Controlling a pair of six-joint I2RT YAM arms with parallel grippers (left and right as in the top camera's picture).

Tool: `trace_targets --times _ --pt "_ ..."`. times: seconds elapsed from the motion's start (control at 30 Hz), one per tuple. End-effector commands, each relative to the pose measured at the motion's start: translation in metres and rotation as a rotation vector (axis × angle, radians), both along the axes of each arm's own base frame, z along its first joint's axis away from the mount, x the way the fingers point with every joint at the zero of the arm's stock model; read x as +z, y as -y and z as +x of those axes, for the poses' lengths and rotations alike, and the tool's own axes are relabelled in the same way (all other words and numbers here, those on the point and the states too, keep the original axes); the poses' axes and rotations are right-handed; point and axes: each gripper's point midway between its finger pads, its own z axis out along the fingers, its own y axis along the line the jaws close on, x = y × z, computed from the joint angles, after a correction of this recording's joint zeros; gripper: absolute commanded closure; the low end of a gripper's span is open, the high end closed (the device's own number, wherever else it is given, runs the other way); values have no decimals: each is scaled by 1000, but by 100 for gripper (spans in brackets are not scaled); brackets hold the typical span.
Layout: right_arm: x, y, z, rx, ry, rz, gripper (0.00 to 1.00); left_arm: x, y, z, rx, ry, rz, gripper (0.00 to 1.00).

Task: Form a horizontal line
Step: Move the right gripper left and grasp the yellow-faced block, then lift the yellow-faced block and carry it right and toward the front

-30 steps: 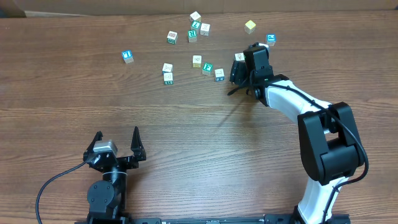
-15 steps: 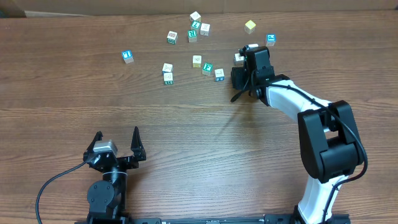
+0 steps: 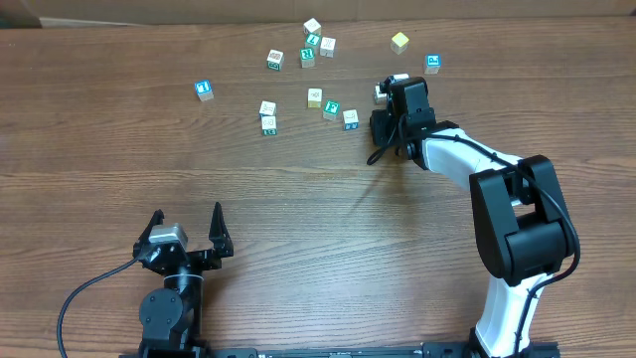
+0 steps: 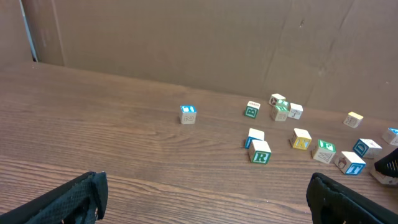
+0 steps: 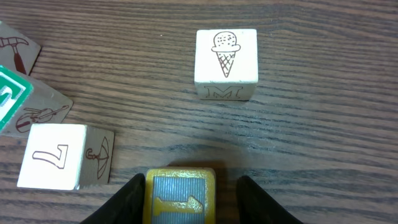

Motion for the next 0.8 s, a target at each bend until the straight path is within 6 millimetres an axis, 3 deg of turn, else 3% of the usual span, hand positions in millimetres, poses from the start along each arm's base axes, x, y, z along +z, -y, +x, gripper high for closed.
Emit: trace_targets --times 0.0,0.27,0.57,0.67,0.77 --pt "-5 -1 -1 6 -6 -1 57 1 -2 0 6 6 21 0" --pt "-2 0 -1 6 -3 -1 61 1 -2 0 6 6 21 0" --pt "19 0 1 1 31 4 68 1 -2 0 6 6 21 0" --pt "32 1 -2 0 37 5 68 1 -2 0 6 6 21 0" --pt "60 6 -5 -20 68 1 69 1 -2 0 6 6 21 0"
